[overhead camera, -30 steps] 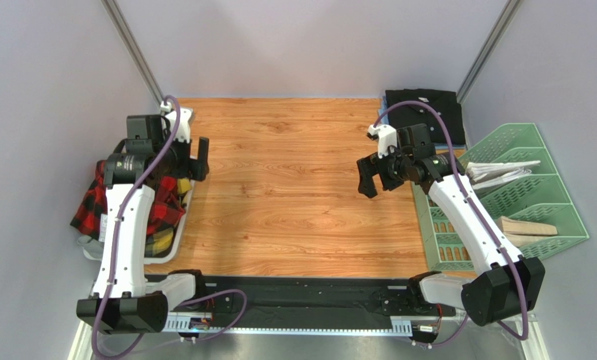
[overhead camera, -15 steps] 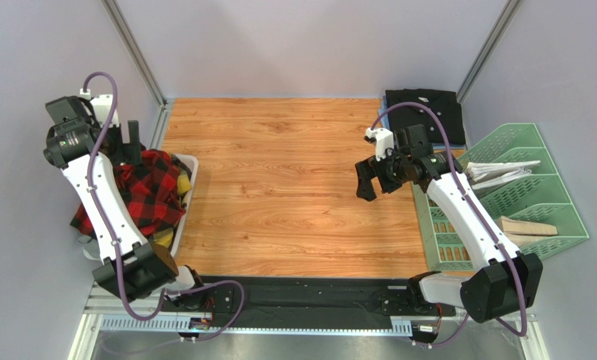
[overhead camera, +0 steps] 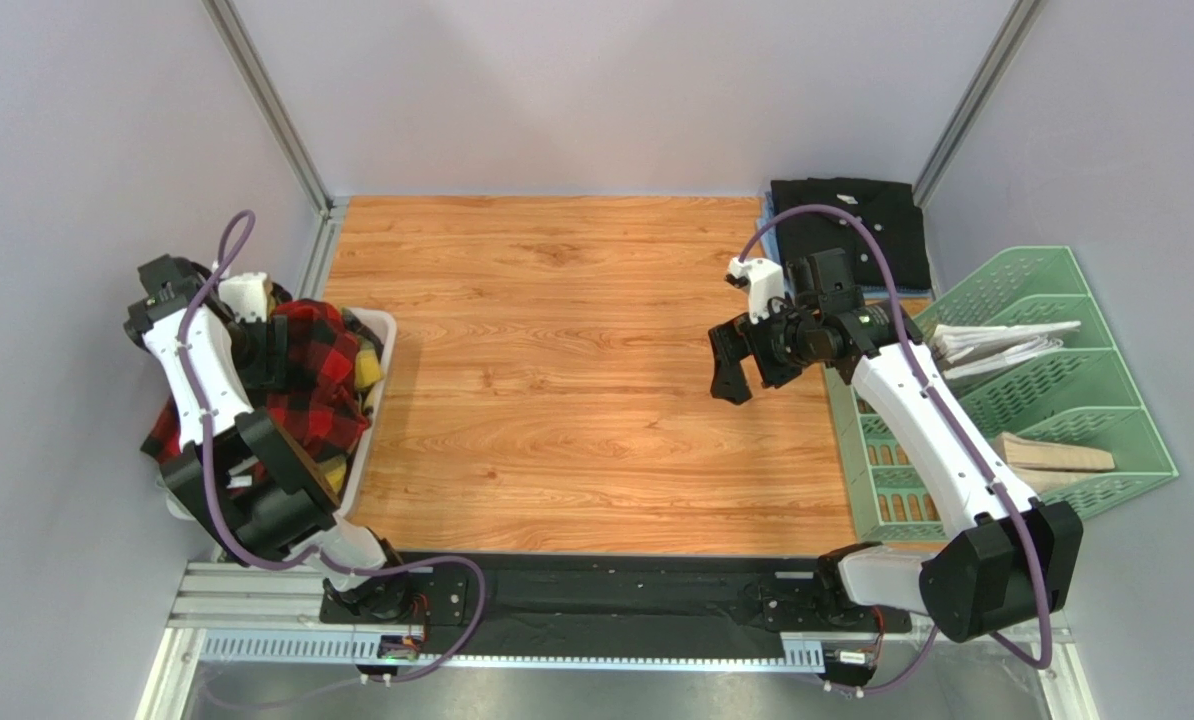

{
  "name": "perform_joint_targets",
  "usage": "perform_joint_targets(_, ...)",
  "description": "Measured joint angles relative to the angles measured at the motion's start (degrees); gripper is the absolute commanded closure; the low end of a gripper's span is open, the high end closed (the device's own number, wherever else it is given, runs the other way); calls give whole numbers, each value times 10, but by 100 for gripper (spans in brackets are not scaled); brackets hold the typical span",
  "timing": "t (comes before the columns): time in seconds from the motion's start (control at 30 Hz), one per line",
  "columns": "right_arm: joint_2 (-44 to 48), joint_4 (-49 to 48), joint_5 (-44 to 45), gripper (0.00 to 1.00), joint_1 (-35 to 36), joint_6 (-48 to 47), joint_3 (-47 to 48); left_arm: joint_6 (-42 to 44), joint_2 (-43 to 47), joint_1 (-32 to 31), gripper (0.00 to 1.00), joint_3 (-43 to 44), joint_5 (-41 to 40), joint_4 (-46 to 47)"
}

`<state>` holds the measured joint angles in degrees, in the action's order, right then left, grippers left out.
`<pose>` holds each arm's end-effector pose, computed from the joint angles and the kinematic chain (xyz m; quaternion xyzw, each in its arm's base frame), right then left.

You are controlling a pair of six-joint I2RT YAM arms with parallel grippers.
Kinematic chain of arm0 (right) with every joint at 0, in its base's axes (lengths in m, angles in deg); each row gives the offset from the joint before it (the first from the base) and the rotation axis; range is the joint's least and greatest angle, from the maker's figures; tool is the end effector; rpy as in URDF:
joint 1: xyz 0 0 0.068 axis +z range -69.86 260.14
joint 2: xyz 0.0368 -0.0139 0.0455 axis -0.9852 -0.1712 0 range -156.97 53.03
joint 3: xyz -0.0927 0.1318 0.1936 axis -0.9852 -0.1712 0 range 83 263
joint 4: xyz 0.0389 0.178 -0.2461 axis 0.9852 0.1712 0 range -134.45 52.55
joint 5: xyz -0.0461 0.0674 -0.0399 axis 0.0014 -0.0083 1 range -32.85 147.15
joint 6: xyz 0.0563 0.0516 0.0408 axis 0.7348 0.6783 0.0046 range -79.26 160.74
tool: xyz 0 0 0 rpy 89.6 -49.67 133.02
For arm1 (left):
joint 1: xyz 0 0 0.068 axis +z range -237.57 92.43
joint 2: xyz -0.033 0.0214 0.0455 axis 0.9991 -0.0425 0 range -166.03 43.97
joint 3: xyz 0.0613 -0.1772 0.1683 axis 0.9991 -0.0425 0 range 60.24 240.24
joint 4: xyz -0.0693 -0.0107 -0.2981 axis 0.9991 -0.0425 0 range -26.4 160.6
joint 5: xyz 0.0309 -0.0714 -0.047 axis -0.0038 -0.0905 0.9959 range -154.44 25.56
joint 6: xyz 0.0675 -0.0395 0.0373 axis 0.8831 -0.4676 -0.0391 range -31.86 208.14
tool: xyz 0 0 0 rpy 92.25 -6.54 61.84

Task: Fold and stack the long sleeve shirts
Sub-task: Grab the shirt from the pile

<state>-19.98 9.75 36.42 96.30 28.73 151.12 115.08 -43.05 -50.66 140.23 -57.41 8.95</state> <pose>0.3002 0.1152 0.2552 -0.2772 0.9080 0.1827 0.2557 0.2931 0.2083 0.2395 -0.0739 0.9782 0.0465 0.1886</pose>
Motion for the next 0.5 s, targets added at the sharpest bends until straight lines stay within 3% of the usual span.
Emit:
perform_joint_targets(0.03, 0, 0, 0, 0, 0, 0, 0, 2, 0, 0, 94, -7, 0, 3)
perform_joint_targets(0.07, 0, 0, 0, 0, 0, 0, 0, 2, 1, 0, 100, -10, 0, 3)
perform_joint_targets(0.27, 0, 0, -3, 0, 0, 0, 0, -2, 40, 1, 100, 34, 19, -33)
perform_joint_targets(0.5, 0, 0, -5, 0, 0, 0, 0, -33, 78, -25, 100, 331, 89, -105)
